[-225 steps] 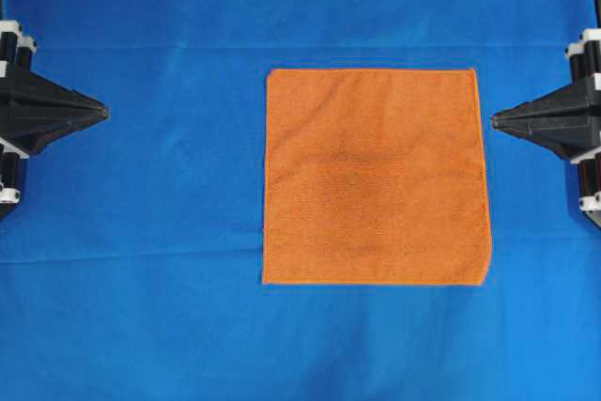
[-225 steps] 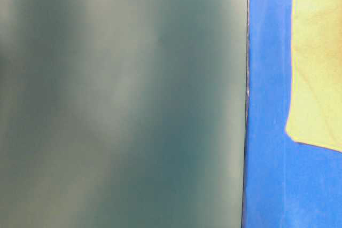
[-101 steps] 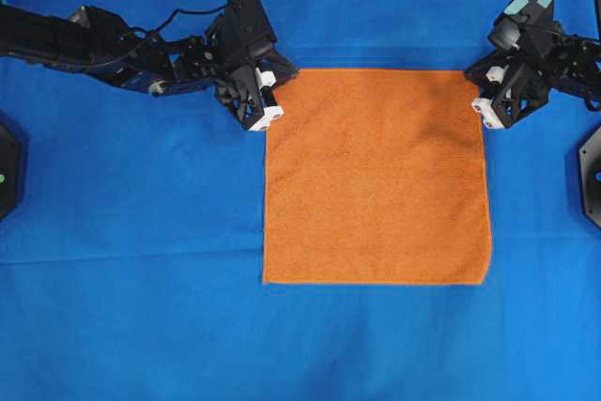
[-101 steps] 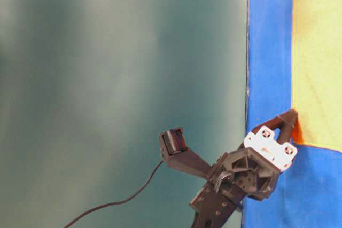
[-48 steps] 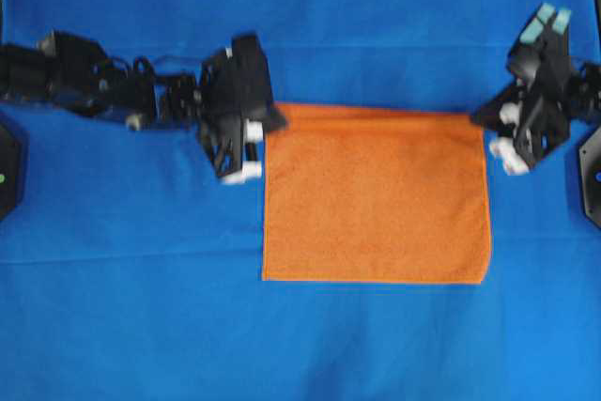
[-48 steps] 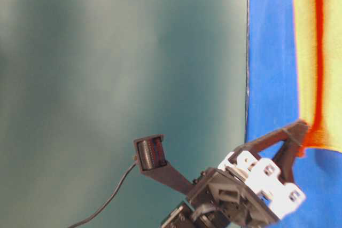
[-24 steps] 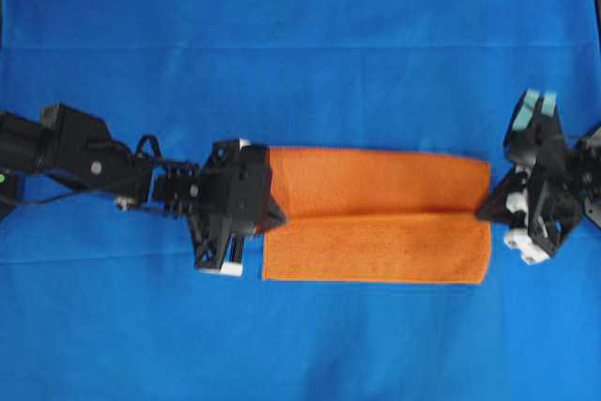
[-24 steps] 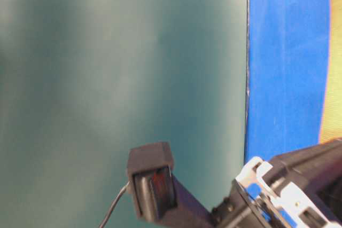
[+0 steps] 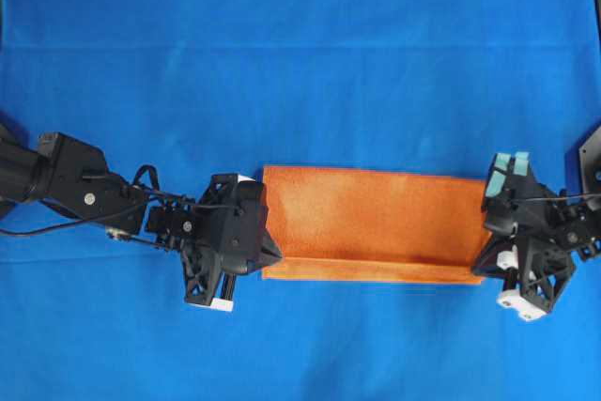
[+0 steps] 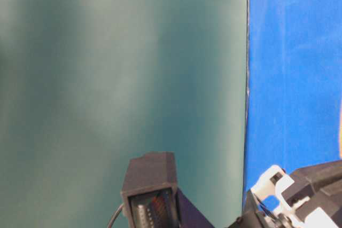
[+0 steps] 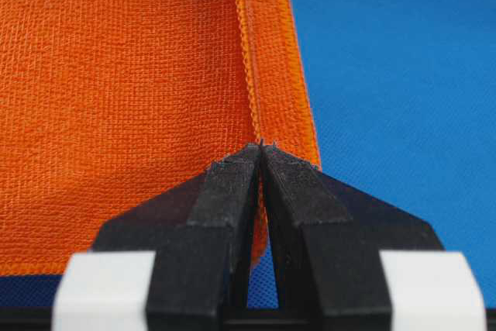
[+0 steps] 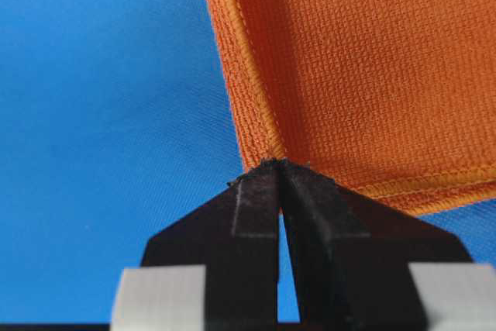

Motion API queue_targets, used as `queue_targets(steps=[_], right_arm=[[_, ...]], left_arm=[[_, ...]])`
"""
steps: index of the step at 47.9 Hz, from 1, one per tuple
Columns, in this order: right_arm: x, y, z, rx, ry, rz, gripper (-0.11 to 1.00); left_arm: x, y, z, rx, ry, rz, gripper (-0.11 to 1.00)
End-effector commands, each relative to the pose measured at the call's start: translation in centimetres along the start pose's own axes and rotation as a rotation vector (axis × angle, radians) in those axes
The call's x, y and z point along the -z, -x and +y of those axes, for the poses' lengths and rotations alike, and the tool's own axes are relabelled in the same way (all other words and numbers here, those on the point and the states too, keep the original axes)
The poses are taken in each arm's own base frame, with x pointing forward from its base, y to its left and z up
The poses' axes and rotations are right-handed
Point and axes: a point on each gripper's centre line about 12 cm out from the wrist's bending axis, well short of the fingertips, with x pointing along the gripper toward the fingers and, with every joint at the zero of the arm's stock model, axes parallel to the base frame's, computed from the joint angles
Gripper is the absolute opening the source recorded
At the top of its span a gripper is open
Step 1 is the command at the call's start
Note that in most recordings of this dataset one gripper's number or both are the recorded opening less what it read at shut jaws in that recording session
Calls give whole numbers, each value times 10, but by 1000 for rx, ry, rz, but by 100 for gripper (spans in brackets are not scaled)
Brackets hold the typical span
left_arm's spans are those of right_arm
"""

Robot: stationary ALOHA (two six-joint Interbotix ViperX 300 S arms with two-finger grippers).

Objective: Fold the orange towel.
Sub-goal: 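Carry both corners down toward the bottom edge, folding the towel in half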

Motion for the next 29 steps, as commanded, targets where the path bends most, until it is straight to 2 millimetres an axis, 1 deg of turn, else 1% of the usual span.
queue_targets(steps=[1,8,13,15,19,22,26,27,28,29], right_arm=[[-3,0,7,-7,13,0,2],[-2,-1,0,27,-7,20,2],[-4,-1,-3,37,-32,17,2],[-5,-1,-3,37,-33,17,2],[-5,-1,-2,36,-34,16,2],[-5,-1,-2,33,-35,14,2],[-5,-1,-2,34,-37,15,3],[-5,-1,-2,37,-38,17,5],[-5,0,-1,36,-37,18,10],[-5,0,-2,38,-37,20,17]], left_arm=[[-11,2,-2,4,-4,-32,2],[-18,-3,-2,4,-6,-44,2],[-16,-4,0,1,-3,-38,3],[-16,-4,0,1,-2,-37,5],[-15,-4,0,1,-2,-35,14],[-16,-4,0,0,-1,-37,24],[-18,-4,1,-1,0,-42,40],[-18,-3,1,-2,1,-42,44],[-20,-3,1,-2,0,-48,48],[-21,-2,1,-1,-3,-52,52]])
